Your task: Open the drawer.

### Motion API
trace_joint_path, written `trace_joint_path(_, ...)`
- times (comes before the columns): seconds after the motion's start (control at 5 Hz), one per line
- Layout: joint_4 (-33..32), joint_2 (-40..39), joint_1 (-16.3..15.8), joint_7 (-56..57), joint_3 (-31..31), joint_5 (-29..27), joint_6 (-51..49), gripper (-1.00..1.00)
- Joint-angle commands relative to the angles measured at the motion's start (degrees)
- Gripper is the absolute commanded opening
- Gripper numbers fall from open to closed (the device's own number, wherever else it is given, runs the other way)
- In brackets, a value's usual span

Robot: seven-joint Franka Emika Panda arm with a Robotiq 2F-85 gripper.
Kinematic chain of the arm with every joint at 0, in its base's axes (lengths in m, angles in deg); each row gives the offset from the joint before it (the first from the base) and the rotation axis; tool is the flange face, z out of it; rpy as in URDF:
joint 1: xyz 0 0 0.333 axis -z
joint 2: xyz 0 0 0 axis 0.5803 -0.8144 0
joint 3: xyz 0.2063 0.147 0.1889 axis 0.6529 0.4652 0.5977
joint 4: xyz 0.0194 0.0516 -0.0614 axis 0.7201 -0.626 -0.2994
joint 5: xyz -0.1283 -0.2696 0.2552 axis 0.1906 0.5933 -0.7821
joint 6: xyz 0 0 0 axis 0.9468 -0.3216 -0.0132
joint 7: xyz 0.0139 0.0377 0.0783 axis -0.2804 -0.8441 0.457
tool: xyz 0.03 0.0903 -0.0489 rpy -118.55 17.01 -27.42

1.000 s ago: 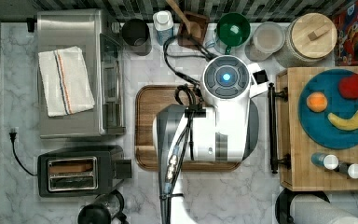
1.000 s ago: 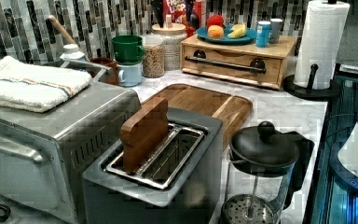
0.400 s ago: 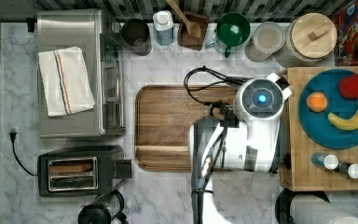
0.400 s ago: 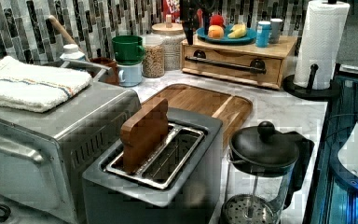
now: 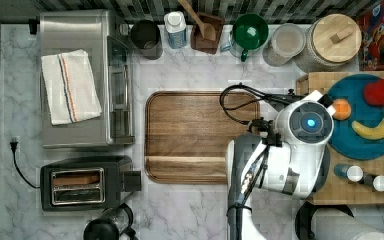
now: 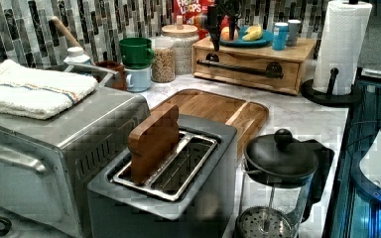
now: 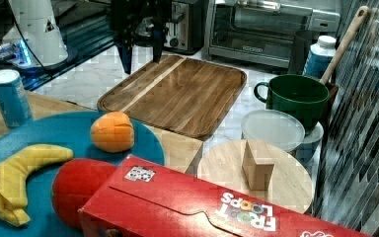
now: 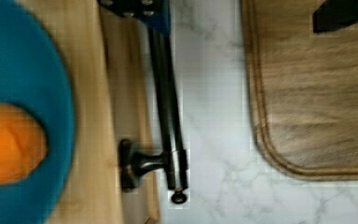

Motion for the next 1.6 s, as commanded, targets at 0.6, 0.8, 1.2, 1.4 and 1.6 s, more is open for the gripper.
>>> trace_joint_path(0.6, -4.6, -4.4, 3.1, 6.0, -1.6, 2.4, 17.1, 1.0)
trace_joint_path(0.8, -5.0, -6.3, 3.5, 6.7, -2.3, 2.3, 19.5, 1.0)
trace_joint_path(1.2, -6.4, -9.1, 2.6, 0.5, -3.5, 5.6, 24.1, 1.0)
trace_joint_path(1.4, -5.1, -11.3, 2.5, -1.1, -4.6, 8.2, 26.6, 1.0)
trace_joint_path(1.6, -4.5, -12.4, 2.4, -1.5, -4.5, 9.2, 26.9, 1.0)
